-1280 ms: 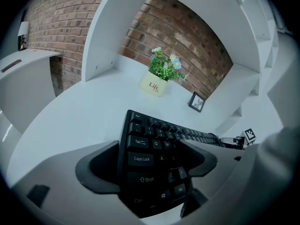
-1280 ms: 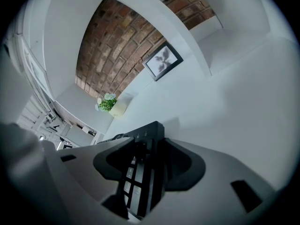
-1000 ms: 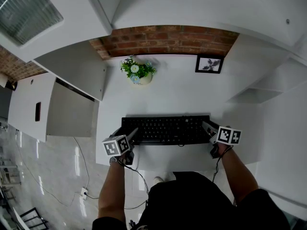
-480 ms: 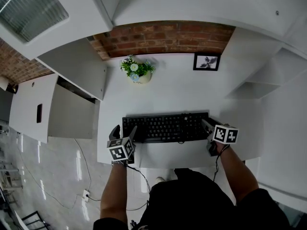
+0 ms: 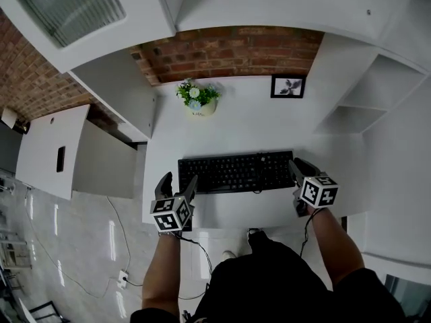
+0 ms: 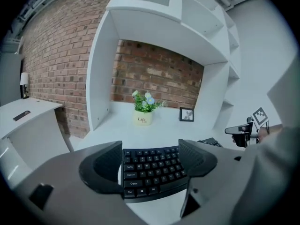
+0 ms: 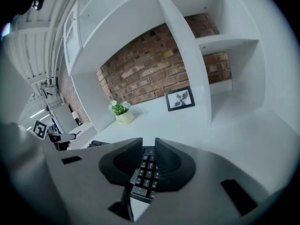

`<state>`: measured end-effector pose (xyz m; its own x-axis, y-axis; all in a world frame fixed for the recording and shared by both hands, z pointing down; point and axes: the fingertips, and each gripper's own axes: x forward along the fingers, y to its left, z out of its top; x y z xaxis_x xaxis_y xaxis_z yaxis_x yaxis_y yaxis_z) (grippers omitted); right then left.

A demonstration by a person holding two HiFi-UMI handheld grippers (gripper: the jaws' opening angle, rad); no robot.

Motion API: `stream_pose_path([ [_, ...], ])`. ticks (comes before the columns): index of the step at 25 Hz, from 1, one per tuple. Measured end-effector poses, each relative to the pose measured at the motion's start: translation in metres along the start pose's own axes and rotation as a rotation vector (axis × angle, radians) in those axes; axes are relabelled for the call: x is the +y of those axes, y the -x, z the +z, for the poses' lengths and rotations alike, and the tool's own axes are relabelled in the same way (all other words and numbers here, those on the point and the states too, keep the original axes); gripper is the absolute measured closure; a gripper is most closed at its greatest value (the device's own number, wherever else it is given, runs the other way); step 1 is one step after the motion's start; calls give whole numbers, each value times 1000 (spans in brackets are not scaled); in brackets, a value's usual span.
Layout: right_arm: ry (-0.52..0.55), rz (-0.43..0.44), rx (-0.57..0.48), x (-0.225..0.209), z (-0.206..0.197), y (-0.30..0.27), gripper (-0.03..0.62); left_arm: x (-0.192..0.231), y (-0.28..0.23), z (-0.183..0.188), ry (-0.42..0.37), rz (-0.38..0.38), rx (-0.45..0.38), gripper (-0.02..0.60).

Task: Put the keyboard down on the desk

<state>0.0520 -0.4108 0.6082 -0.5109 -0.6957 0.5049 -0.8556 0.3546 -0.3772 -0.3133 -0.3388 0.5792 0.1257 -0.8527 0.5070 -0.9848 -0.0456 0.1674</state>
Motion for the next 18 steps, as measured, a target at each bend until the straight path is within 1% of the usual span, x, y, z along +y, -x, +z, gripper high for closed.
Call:
stream_pose_path([
  [2,33,-5,-43,14,9,16,564,-8,16,9,-6,-23,-33,189],
  [3,46,-2,-62,22,13,24,573,-12,25,13,-8,-38,-49,189],
  [8,92,53,-140,70,24,64,576,-28,73,27,-31,-106,-120,196],
  [10,99,77,-164,91,24,81,576,-30,94,29,-43,-122,-143,216],
  [11,102,87,-174,101,23,90,576,-30,105,29,-48,-123,-157,257],
  [12,107,96,-185,112,21,98,576,-29,115,30,-53,-123,-171,346],
  [13,112,105,-195,123,20,106,576,-29,125,29,-57,-127,-182,411],
  [14,117,115,-204,134,18,115,576,-29,134,28,-57,-138,-187,460],
  [16,131,129,-223,155,12,133,576,-31,151,23,-47,-169,-187,522],
  [17,141,132,-231,164,9,142,576,-33,159,19,-42,-186,-185,543],
  [18,153,133,-238,172,6,151,576,-36,166,16,-38,-203,-184,549],
])
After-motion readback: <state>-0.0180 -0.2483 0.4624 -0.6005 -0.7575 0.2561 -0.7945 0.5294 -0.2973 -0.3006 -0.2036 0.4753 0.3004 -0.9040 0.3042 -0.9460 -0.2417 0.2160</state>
